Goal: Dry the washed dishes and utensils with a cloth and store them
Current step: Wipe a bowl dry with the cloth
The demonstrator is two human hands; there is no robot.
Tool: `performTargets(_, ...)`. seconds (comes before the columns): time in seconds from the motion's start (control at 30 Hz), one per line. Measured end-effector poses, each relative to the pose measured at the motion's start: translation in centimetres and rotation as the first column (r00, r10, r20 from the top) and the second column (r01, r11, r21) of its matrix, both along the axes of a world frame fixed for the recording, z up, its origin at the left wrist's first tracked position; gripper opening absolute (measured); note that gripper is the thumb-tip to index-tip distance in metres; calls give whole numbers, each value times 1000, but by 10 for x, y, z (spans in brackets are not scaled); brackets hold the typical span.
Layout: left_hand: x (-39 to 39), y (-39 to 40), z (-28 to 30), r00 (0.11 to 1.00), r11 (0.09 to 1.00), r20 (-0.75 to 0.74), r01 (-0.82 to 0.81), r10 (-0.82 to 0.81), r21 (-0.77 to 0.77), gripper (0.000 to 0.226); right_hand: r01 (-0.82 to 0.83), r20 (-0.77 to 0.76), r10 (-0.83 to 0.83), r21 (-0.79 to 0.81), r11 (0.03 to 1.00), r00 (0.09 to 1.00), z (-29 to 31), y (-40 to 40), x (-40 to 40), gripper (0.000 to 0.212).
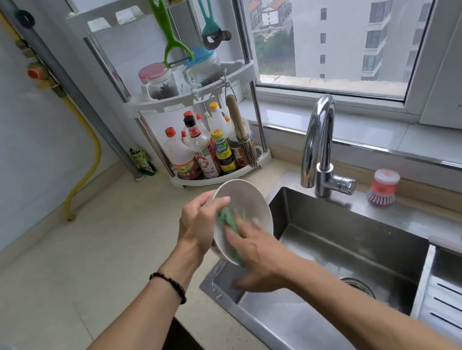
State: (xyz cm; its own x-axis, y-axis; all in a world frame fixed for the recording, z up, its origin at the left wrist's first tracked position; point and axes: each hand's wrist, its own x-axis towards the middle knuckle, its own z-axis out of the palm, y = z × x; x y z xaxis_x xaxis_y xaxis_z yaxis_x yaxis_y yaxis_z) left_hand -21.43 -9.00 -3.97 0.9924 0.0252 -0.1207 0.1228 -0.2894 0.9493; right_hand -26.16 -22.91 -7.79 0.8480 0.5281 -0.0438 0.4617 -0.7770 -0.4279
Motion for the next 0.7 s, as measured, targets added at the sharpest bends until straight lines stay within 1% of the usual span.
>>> performTargets(0.03,2,0,-2,1000,1000,-2,-25,25,13,41,-46,-66,53,107,993,996,3,5,-4,114)
performTargets(0.07,3,2,-3,1000,999,-6,-26,26,36,45,-81,-115,101,170,982,988,4,9,-10,112)
performTargets(0.1,3,4,-4,1000,999,-10,-11,11,53,45,-111,-116,132,174,979,984,4,8,-12,110)
performTargets(0.13,3,6,-4,1000,998,-19,10,-9,57,41,-127,-75,136,108,986,988,0,3,-10,110)
performTargets(0.2,1,8,-3,999,997,-33,44,-41,67,34,-93,18,96,-123,988,995,-10,-10,0,107)
performTargets(0.23,0,6,-3,999,996,-32,46,-44,75,34,-51,43,60,-185,981,997,-12,-16,3,104)
performTargets(0.27,-1,4,-2,999,996,-26,29,-27,79,34,-16,42,24,-176,984,999,-13,-17,5,102)
performTargets(0.3,-1,1,-2,1000,997,-21,2,0,81,35,9,5,-9,-110,994,1000,-13,-13,4,101)
performTargets(0.33,0,-1,-2,999,996,-21,-25,27,84,38,33,-64,-35,-28,999,997,-12,-5,1,100)
performTargets(0.37,1,-2,-2,999,995,-22,-38,40,95,41,46,-142,-37,61,997,989,-11,2,-3,99)
performTargets(0.4,2,-1,-2,999,994,-21,-30,33,108,45,49,-187,-23,137,989,982,-10,8,-8,96)
performTargets(0.43,2,1,-1,1000,993,-22,-8,11,122,46,48,-199,-10,187,981,980,-10,10,-12,91)
performTargets(0.47,3,2,1,1000,991,-25,19,-16,131,44,43,-184,-7,194,980,983,-10,8,-13,88)
performTargets(0.57,5,3,6,995,987,-56,88,-81,137,33,37,-37,-35,42,998,999,-15,-9,-7,87)
performTargets(0.6,5,2,6,996,988,-54,79,-72,134,31,60,-16,-59,43,997,998,-15,-11,-4,87)
performTargets(0.63,5,0,5,998,990,-42,51,-45,132,32,83,-32,-80,79,993,996,-16,-7,-4,87)
performTargets(0.67,5,-1,4,1000,990,-24,13,-10,138,34,88,-81,-76,151,985,994,-13,1,-5,87)
performTargets(0.7,6,-2,4,1000,989,-12,-9,10,147,38,59,-113,-33,235,970,993,-11,8,-8,87)
